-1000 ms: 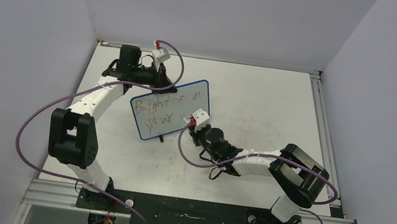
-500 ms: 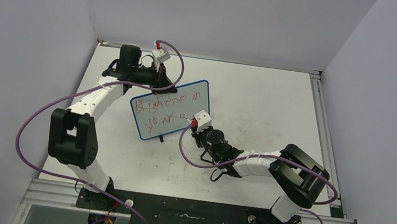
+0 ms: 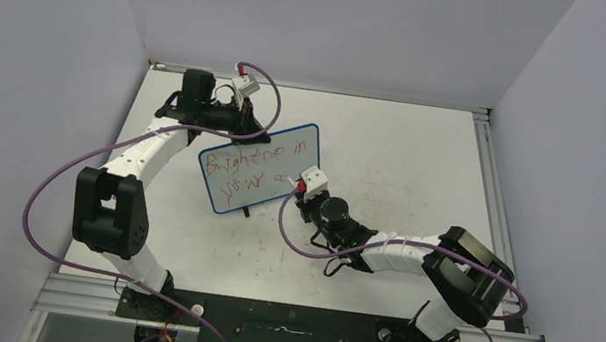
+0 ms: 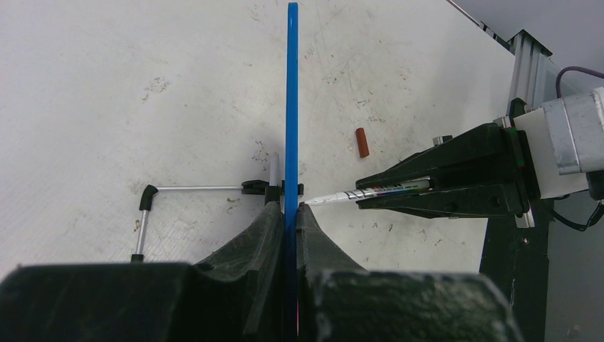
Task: Write a sentence on the whiteboard
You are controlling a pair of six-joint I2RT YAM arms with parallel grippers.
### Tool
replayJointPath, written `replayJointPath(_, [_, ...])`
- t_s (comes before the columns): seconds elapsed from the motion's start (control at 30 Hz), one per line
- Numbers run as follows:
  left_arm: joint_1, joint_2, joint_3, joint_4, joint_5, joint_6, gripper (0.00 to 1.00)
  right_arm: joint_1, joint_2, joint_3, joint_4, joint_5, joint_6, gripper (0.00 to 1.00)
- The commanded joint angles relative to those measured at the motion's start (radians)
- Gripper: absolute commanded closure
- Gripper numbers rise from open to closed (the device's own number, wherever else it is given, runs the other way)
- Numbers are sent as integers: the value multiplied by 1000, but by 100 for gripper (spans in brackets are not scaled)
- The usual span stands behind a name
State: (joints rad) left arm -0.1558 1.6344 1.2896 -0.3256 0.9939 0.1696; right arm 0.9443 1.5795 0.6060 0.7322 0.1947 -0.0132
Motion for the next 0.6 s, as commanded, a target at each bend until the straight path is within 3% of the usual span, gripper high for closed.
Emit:
replayJointPath(0.0, [-18, -5, -41, -138, -12, 5, 100, 5, -35, 11, 44, -1, 10, 95])
replayJointPath(0.23, [-24, -1, -46, -133, -9, 3, 100, -12, -58, -2, 47, -99, 34, 95])
replayJointPath(0.57, [-29, 27, -33, -165, -6, 24, 100, -20, -29, -54, 134, -89, 21, 95])
